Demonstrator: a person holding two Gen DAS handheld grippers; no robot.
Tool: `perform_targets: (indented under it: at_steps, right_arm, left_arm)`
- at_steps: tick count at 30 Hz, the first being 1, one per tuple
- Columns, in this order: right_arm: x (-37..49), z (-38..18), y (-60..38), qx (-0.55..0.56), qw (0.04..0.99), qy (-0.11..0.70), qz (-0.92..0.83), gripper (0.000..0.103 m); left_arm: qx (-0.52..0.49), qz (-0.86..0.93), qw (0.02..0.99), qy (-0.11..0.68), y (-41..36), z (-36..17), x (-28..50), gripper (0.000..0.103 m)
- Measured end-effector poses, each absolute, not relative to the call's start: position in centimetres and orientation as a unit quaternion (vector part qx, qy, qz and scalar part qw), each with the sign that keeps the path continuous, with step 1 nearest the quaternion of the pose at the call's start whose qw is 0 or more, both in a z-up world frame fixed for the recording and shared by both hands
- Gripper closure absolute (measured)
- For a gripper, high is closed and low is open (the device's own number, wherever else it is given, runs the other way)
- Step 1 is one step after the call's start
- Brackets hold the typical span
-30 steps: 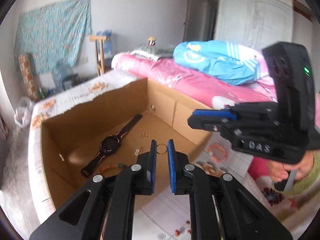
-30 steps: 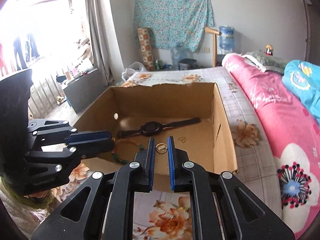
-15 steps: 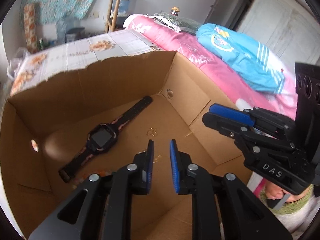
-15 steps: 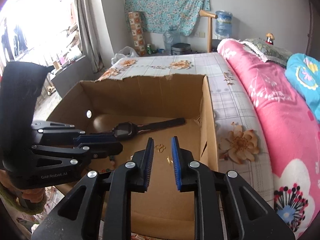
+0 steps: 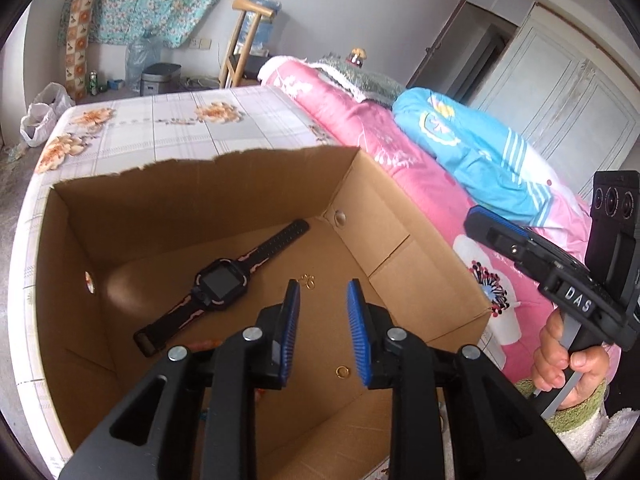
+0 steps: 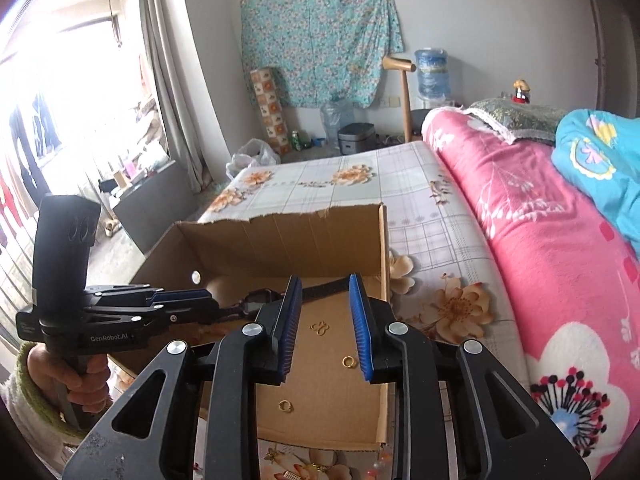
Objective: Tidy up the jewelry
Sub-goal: 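Move the open left tool out of the box back over the sheet, then lower the left tool onto the gold butterfly charm and close on it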
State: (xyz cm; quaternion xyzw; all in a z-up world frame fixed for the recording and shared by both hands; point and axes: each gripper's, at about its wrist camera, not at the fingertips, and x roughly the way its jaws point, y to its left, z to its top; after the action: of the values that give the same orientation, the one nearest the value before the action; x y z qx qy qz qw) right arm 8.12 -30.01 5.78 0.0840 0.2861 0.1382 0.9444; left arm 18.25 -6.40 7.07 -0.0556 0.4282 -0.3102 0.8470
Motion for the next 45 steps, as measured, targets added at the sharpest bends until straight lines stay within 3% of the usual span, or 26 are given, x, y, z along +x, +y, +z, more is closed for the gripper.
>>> perform_targets:
  at_steps: [9, 16, 23, 26, 36, 45]
  right_arm:
    - [4.9, 7.6, -31.1, 0.109, 0.95, 0.249, 0.155, 0.069]
    - [0.8, 6.6, -30.0, 0.087, 0.951, 0.24, 0.174, 0.064]
    - [-1.2, 3.1, -29.4, 0.092, 0.94, 0.286, 0.163, 0.064]
    - [-1.2, 0.8, -29.1, 0.106, 0.929, 0.319, 0.157, 0.064]
    - [-0.4, -6.3, -26.2, 0.11, 0.89, 0.425, 0.121, 0.08]
    - [0.3, -7.8, -25.6, 0.12, 0.886, 0.431, 0.12, 0.082]
  left_arm:
    - [-0.032, -0.335, 0.864, 0.375, -5.1, 9.0, 13.9, 0.079]
    - [-0.002, -0.37, 0.865, 0.34, -2.7, 8.9, 8.3, 0.062]
    - [0.027, -0.395, 0.844, 0.361, -2.6, 6.6, 4.2, 0.046]
    - [0.034, -0.393, 0.837, 0.378, -3.7, 5.0, 3.6, 0.045]
    - [0.123, -0.338, 0.839, 0.409, -8.9, -1.5, 4.6, 0.045]
    - [0.159, -0.361, 0.834, 0.386, -11.8, -2.7, 5.8, 0.066]
